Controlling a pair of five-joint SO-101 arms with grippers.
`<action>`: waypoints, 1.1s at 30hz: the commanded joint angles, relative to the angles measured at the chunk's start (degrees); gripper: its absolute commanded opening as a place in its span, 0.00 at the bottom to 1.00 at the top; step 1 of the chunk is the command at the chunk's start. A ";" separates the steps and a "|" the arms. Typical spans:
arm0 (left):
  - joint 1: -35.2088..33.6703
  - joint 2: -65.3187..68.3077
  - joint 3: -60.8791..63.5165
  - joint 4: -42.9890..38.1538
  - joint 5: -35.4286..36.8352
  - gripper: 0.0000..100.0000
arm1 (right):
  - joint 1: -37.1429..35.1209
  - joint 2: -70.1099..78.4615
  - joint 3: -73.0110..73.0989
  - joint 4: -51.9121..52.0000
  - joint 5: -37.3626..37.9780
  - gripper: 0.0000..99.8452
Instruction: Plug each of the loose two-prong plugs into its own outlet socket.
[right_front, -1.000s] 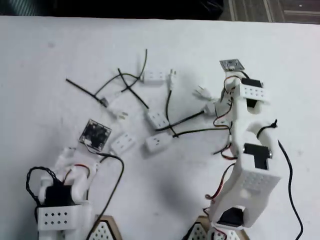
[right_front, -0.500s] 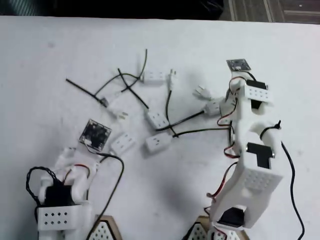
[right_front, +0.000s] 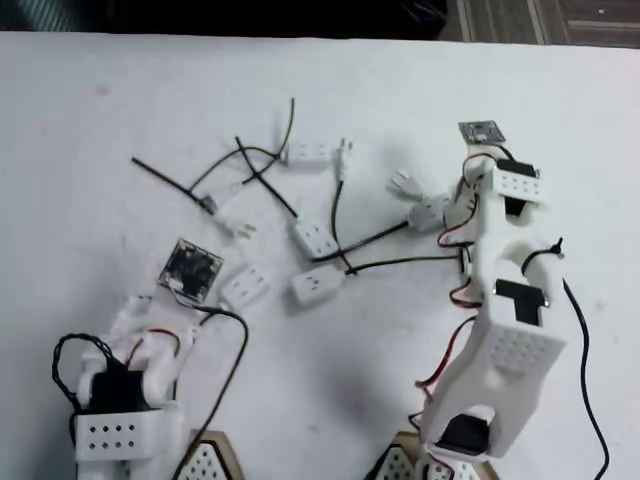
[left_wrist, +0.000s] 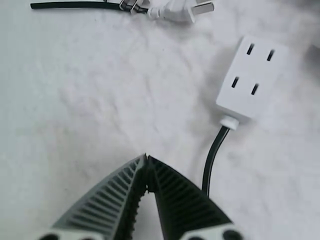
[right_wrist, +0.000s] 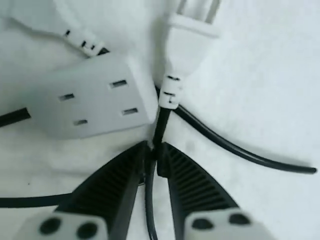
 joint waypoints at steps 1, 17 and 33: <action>-0.04 -0.48 -0.35 -0.53 0.18 0.02 | 1.19 -1.36 -5.54 7.34 2.29 0.02; -0.04 -0.48 -0.35 -0.53 0.18 0.02 | 9.19 -16.57 -11.52 30.81 19.08 0.02; -0.04 -0.48 -0.35 -0.53 0.18 0.02 | 22.02 -21.85 -6.59 31.25 22.68 0.02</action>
